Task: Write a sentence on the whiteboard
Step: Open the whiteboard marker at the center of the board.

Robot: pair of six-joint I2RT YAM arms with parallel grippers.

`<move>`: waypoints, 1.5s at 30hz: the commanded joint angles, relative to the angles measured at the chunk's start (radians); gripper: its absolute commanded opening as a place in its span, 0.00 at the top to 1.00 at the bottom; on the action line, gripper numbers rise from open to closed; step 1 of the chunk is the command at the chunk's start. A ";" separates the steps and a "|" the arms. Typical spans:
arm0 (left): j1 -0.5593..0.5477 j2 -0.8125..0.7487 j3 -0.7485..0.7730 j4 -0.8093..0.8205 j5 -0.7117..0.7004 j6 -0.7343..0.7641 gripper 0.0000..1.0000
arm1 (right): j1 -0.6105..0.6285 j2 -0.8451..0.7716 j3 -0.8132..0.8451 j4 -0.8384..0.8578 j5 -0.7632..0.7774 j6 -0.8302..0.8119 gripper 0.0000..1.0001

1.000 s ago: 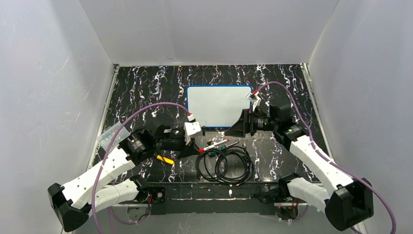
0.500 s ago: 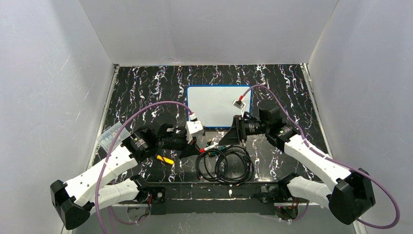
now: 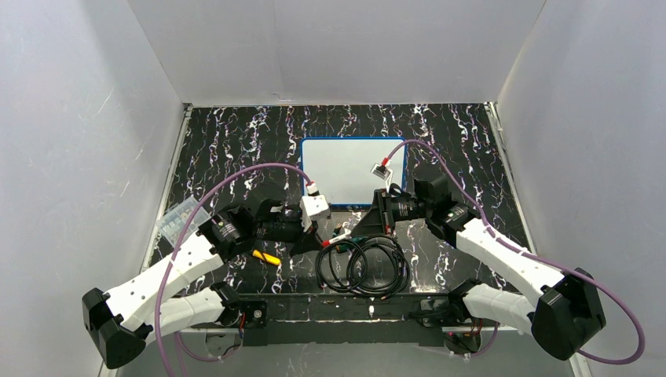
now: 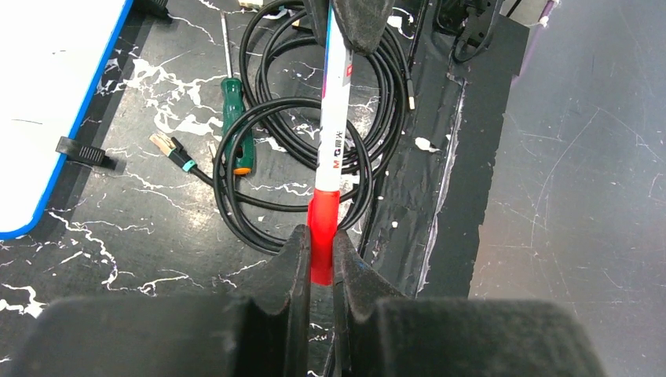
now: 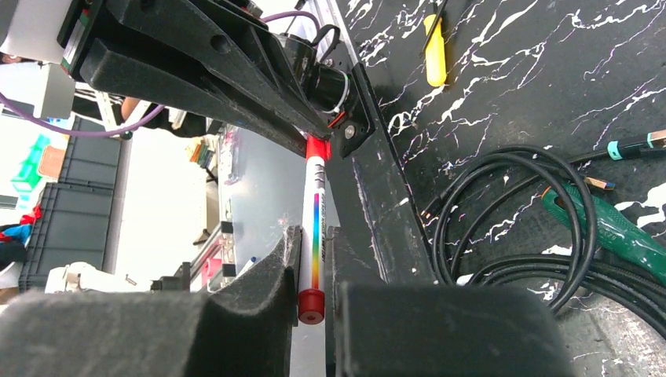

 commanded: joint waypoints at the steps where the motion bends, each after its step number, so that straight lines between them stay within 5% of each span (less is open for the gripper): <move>1: 0.002 -0.003 0.007 0.005 -0.037 -0.020 1.00 | 0.012 -0.004 -0.010 0.045 0.010 -0.001 0.99; 4: 0.003 -0.006 0.009 0.007 -0.045 -0.030 0.97 | 0.012 -0.010 -0.006 0.062 0.030 -0.001 0.99; 8: 0.009 -0.022 0.009 0.021 -0.079 -0.068 0.45 | 0.012 -0.041 -0.007 0.062 0.092 -0.020 0.99; 11: 0.042 -0.055 -0.004 0.066 -0.075 -0.140 0.24 | 0.011 -0.078 -0.017 0.067 0.164 -0.037 0.99; 13: 0.080 -0.079 -0.021 0.114 -0.054 -0.231 0.17 | 0.011 -0.105 -0.027 0.094 0.210 -0.034 0.99; 22: 0.261 -0.166 -0.194 0.548 0.071 -0.795 0.13 | 0.009 -0.199 -0.064 0.265 0.259 0.027 0.99; 35: 0.282 -0.179 -0.233 0.763 0.161 -1.059 0.10 | 0.009 -0.235 -0.123 0.557 0.249 0.182 0.99; 45: 0.281 -0.169 -0.277 0.937 0.166 -1.203 0.38 | 0.009 -0.234 -0.130 0.624 0.195 0.219 0.99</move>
